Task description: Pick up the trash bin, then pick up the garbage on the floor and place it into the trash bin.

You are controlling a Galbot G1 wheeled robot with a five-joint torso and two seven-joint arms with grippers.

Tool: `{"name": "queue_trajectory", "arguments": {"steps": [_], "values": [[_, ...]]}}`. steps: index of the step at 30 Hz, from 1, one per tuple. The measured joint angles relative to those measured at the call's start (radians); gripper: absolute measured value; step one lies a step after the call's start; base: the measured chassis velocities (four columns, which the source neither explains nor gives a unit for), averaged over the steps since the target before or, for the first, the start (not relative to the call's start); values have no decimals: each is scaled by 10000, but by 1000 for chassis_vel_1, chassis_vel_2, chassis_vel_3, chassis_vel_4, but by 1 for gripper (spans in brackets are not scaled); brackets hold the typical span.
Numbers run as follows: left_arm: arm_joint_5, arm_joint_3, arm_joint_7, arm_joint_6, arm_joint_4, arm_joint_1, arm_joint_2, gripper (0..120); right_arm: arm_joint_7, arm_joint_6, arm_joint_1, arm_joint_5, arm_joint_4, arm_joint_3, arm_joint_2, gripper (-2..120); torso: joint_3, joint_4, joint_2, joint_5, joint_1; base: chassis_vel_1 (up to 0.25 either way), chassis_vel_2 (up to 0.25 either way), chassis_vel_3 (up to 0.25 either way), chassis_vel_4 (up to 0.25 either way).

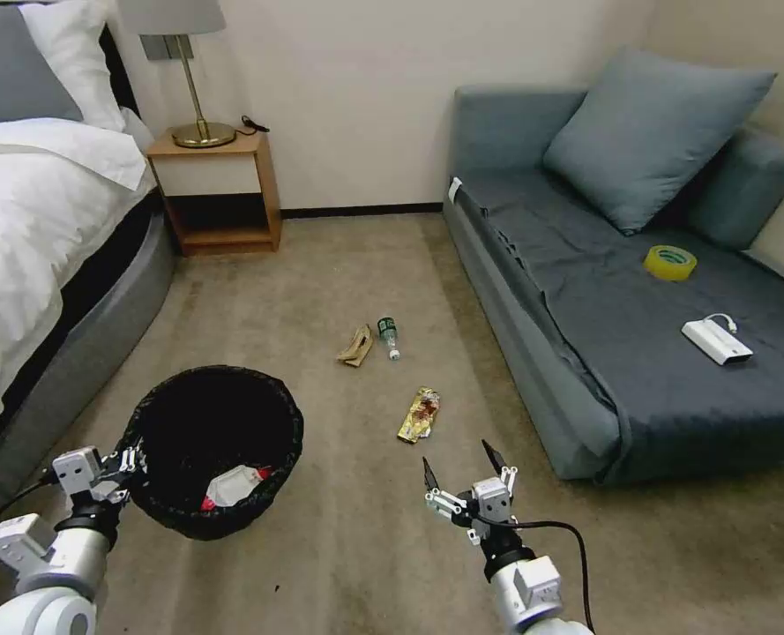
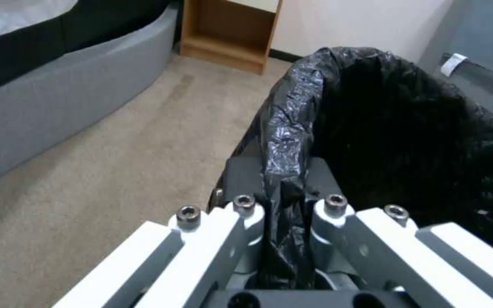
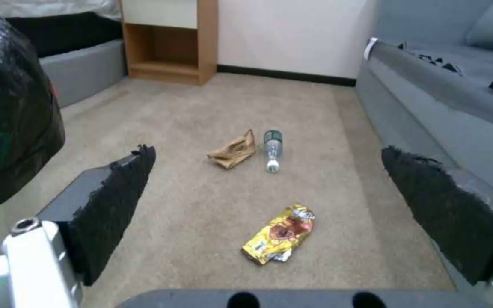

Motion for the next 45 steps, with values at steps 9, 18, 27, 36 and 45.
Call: {"name": "queue_trajectory", "arguments": {"steps": [9, 18, 27, 36, 45], "values": [[-113, -113, 20, 0, 125, -17, 49, 5, -25, -7, -20, 0, -62, -9, 12, 100, -1, 0, 0, 0, -1, -15, 13, 19, -13], [-225, -227, 70, -26, 190, -11, 99, 5, -86, -6, -34, -27, -122, -40, 58, 100, 0, 0, 0, 0, 0, -152, 155, 152, -151], [-150, -228, 153, -75, 201, 29, 87, 5, -171, 97, -59, -69, -162, -124, 103, 100, 0, -1, -1, 0, 0, -190, 191, 197, -205], [23, -146, 163, -129, 212, 46, 18, 5, -405, 387, 103, -52, -522, -378, 1, 100, 0, -1, 0, 0, 0, -213, 217, 213, -211], [619, 102, 375, -282, 8, 155, -137, 5, -501, 662, 1154, 700, -1736, -1170, -346, 100, 2, -1, -1, 1, 2, -165, 144, 144, -165]]}}
